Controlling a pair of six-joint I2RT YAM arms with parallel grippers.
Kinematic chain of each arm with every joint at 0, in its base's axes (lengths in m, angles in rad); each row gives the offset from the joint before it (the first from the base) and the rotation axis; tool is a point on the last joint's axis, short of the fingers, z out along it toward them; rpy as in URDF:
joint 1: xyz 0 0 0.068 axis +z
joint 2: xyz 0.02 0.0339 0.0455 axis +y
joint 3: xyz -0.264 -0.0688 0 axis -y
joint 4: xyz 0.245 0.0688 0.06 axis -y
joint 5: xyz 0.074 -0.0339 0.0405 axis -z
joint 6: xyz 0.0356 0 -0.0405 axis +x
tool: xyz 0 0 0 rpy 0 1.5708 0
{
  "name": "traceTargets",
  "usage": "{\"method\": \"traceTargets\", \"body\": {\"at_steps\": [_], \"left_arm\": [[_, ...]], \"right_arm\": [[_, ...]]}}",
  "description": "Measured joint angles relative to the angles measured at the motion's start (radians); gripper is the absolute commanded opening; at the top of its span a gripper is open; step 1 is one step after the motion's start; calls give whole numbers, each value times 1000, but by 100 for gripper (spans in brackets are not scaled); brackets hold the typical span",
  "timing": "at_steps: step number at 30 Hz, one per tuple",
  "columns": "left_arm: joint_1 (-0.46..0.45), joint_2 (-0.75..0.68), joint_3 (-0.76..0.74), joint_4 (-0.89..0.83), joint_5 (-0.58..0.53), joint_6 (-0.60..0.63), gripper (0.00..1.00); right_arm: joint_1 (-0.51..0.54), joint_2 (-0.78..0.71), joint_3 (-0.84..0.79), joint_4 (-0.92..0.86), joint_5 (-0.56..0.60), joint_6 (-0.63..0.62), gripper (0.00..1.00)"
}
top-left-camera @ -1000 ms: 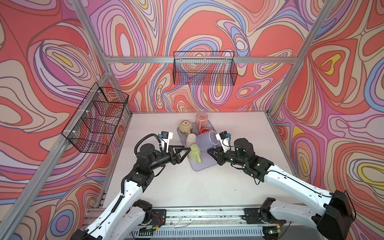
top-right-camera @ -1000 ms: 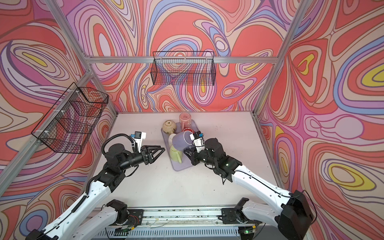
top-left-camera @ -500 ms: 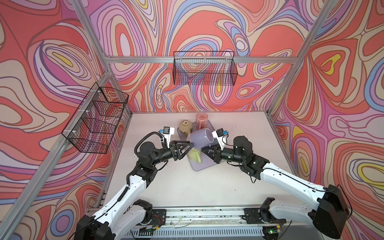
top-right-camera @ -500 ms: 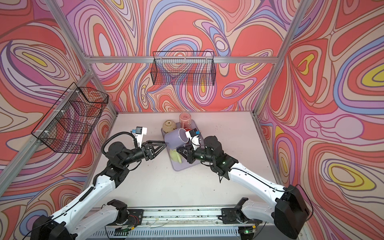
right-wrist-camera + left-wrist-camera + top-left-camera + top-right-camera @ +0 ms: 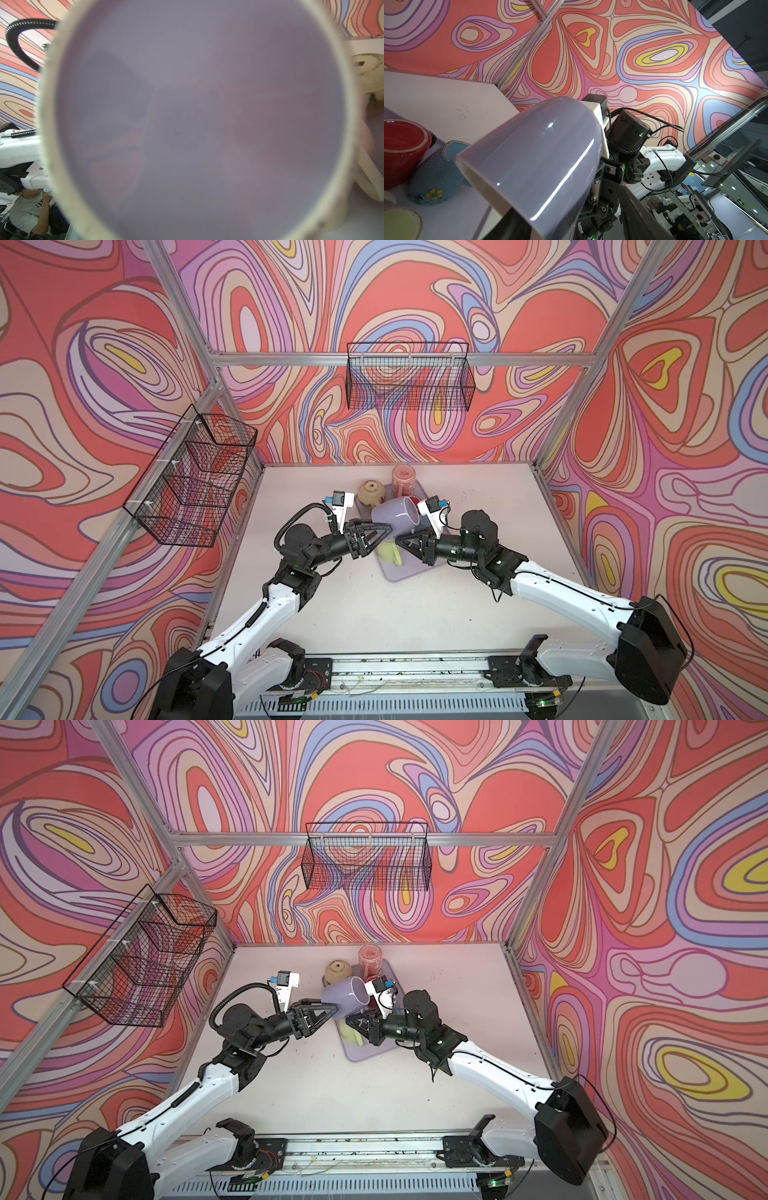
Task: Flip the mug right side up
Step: 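Grasp the lavender mug body with the left gripper while the right gripper holds it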
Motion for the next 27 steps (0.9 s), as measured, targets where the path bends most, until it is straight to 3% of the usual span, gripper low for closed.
{"method": "traceTargets", "body": {"at_steps": [5,14,27], "left_arm": [[-14,28,0,34,0,-9,58],[-20,56,0,68,0,-16,40],[-25,42,-53,193,5,16,4]], "right_arm": [[0,18,0,45,-23,13,8],[0,38,0,97,-35,39,8],[-4,42,-31,157,-109,146,11]]}}
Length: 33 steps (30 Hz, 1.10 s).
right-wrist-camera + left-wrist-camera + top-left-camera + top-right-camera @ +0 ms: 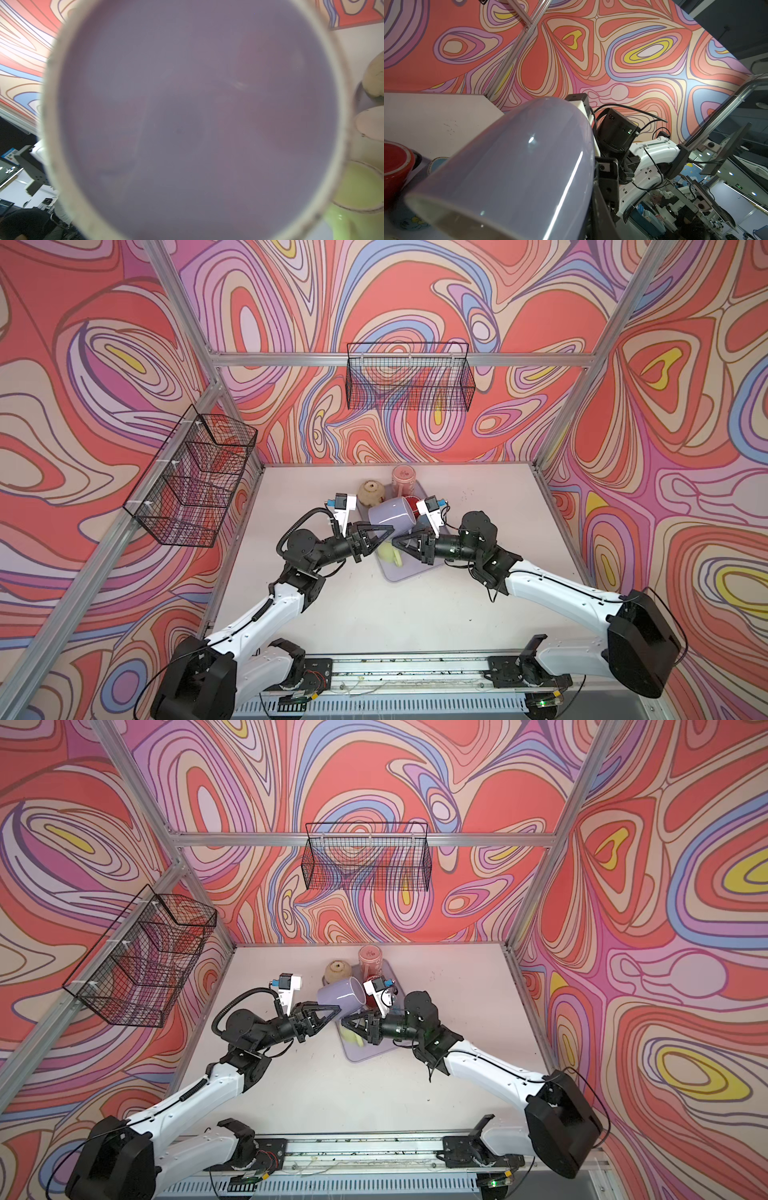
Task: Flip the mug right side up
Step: 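Grasp the lavender mug body with the left gripper while the right gripper holds it, then open the right gripper and carry the mug away with the left gripper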
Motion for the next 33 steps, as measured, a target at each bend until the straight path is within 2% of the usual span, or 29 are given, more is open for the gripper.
{"method": "traceTargets", "body": {"at_steps": [2,5,14,21,33], "left_arm": [[0,0,-16,53,16,-4,0],[-3,1,-30,114,18,-12,0],[-12,34,-47,70,-83,-65,0],[-11,-30,-47,-80,-159,-27,0],[-5,-149,-16,-513,-250,134,0]], "right_arm": [[0,-1,-7,16,-32,25,14],[1,-2,-10,41,-53,45,22],[6,-2,-37,14,69,-21,44],[7,-4,-41,3,129,-52,48],[7,-39,-37,-18,168,-103,49]]}}
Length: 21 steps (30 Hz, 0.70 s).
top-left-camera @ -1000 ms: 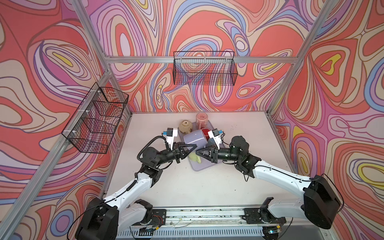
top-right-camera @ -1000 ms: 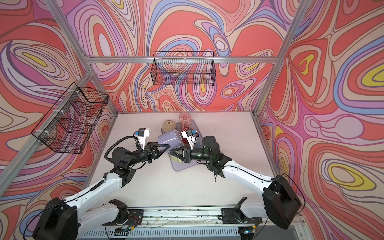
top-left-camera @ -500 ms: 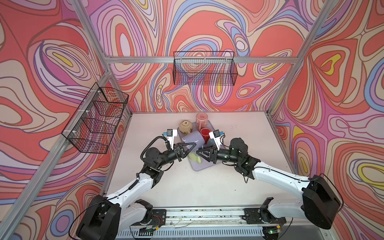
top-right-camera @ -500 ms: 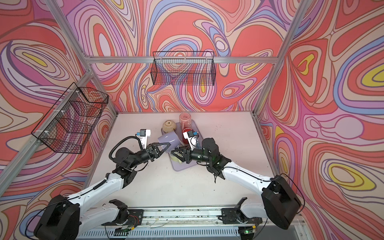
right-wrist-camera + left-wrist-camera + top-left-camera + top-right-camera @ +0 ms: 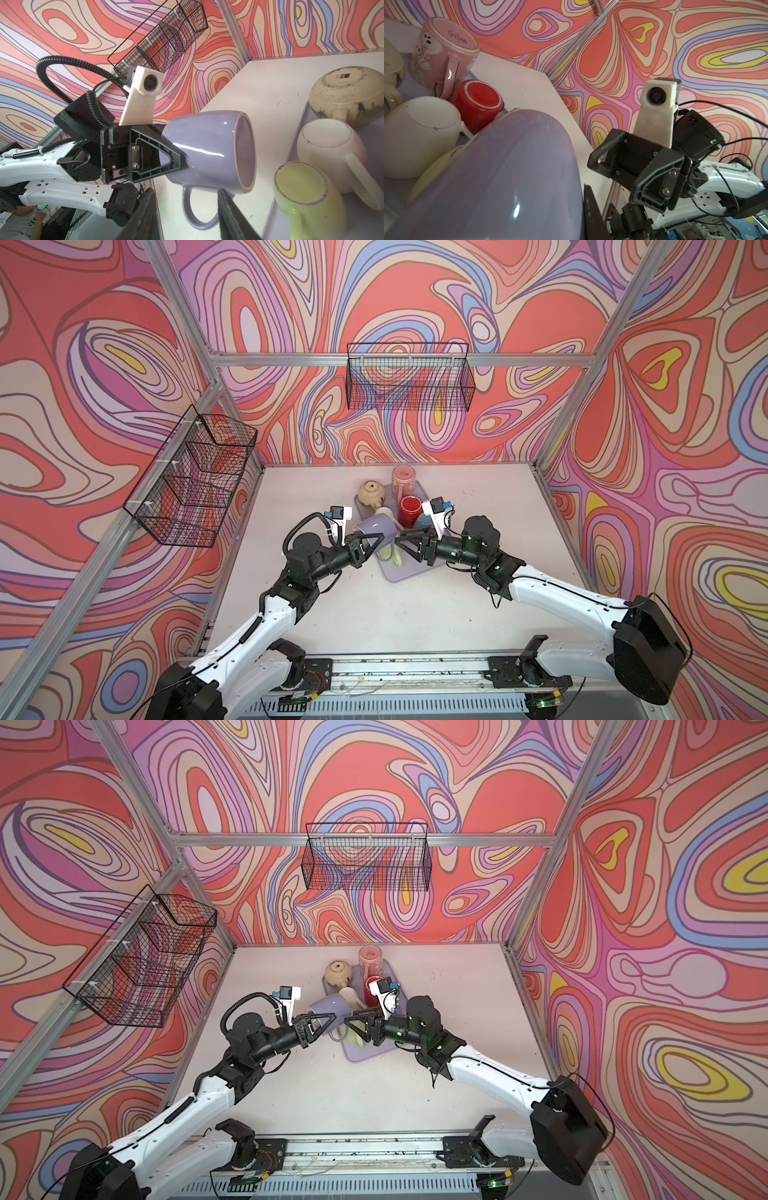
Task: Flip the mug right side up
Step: 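Open the right gripper and carry the mug away with the left gripper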
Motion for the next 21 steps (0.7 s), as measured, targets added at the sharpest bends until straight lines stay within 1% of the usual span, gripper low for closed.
{"method": "traceTargets", "body": {"at_steps": [5,12,16,21], "left_arm": [[0,-35,85,-183,-34,73,0],[5,-46,273,-513,-109,236,0],[20,-13,402,-737,-173,343,0],[59,78,575,-999,-241,460,0]], "right_arm": [[0,-2,15,-37,16,-25,49],[0,-20,37,-122,69,-72,49],[0,-35,37,-152,98,-84,49],[0,-50,37,-185,129,-100,49]]}}
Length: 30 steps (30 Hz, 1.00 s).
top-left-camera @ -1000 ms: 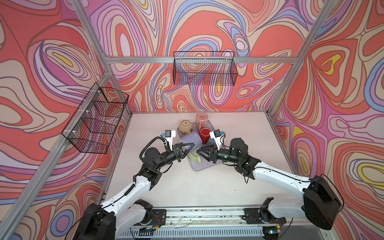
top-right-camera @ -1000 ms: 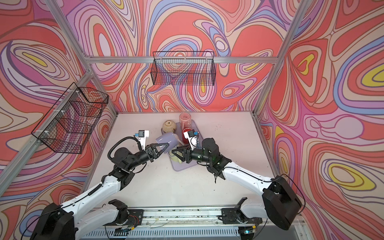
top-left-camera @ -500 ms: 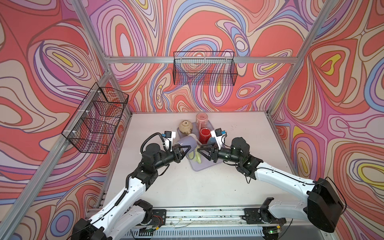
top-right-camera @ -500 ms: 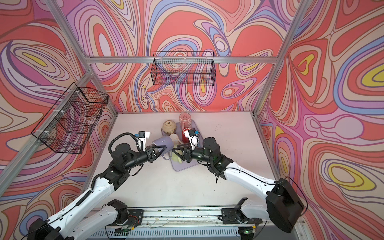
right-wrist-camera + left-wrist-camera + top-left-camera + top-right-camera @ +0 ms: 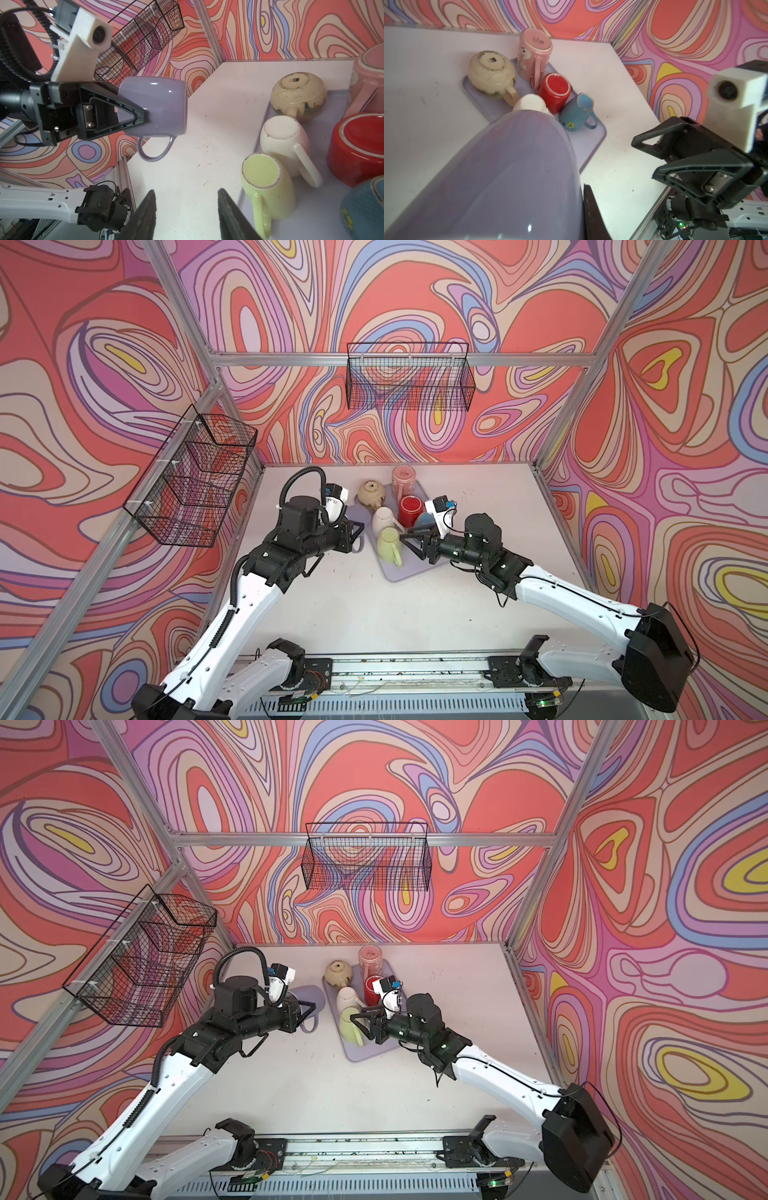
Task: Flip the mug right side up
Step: 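Open the right gripper and carry the mug away with the left gripper, then lower the lavender mug upright onto the table beside the tray with the left gripper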
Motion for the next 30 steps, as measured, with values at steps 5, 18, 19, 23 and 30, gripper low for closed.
{"method": "traceTargets", "body": {"at_steps": [5,18,19,23,30], "left_arm": [[83,81,111,-167,-43,77,0],[226,388,418,-428,-224,255,0],[228,419,449,-437,-233,265,0],[246,556,581,-473,-254,307,0],[284,828,814,-544,-309,362,0]], "right_arm": [[0,0,-5,-11,21,-3,49],[0,-1,-55,-16,93,-9,47],[0,-1,-64,-15,97,-8,47],[0,-2,-101,-19,108,0,47],[0,-16,-120,-31,114,13,46]]}}
